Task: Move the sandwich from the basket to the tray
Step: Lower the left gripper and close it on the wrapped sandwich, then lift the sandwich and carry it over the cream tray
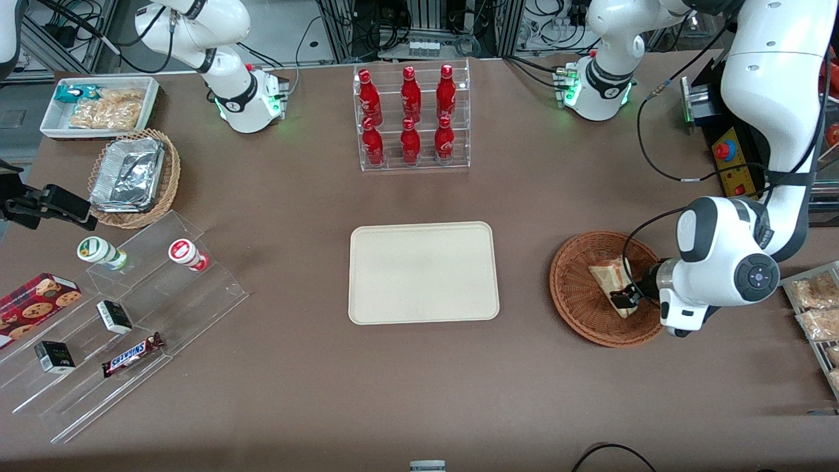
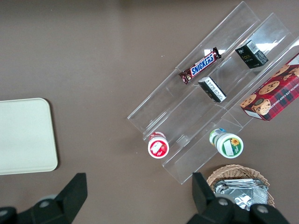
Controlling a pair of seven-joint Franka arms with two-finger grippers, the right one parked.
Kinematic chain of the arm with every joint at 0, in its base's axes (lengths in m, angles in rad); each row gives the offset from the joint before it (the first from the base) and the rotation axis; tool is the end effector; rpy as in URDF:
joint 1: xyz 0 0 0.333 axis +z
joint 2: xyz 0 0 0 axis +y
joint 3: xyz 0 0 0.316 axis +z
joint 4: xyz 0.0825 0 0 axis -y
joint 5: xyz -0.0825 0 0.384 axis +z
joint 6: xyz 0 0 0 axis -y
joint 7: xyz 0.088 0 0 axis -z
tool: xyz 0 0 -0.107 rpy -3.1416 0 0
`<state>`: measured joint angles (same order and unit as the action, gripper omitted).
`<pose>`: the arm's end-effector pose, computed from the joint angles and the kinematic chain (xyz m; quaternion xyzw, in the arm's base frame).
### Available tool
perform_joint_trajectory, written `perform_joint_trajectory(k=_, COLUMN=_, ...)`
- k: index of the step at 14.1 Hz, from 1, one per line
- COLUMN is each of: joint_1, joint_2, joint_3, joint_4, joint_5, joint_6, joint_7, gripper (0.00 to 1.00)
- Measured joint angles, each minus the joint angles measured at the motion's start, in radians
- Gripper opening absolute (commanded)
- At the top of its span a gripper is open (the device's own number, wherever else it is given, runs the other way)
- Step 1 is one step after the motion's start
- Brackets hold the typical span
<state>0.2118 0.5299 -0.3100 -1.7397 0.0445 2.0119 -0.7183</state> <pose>0.6359 -0.0443 0.2680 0.9445 0.3016 -0.1300 0.0095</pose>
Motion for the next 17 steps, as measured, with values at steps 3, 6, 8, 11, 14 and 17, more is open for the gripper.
perform_joint_trajectory(k=3, joint_1=0.000, joint_2=0.021, joint_3=0.000, joint_4=-0.014, joint_5=0.000, joint_6=0.001, joint_7=0.000, gripper=1.00)
perform_joint_trajectory(k=6, joint_1=0.000, joint_2=0.049, joint_3=0.000, joint_4=-0.015, joint_5=0.000, joint_6=0.005, joint_7=0.001, gripper=0.55)
perform_joint_trajectory(k=8, joint_1=0.000, joint_2=0.057, joint_3=0.000, joint_4=-0.015, joint_5=0.000, joint_6=0.010, joint_7=0.001, gripper=0.24)
perform_joint_trajectory(k=11, joint_1=-0.001, joint_2=0.057, joint_3=-0.001, joint_4=-0.015, joint_5=0.004, joint_6=0.010, joint_7=0.003, gripper=0.14)
perform_joint_trajectory(k=14, joint_1=-0.001, joint_2=0.055, joint_3=-0.003, joint_4=-0.012, joint_5=0.036, joint_6=0.010, joint_7=0.003, gripper=0.10)
perform_joint_trajectory(k=17, joint_1=-0.001, joint_2=0.032, joint_3=-0.013, joint_4=0.000, joint_5=0.047, joint_6=-0.003, joint_7=0.006, gripper=0.10)
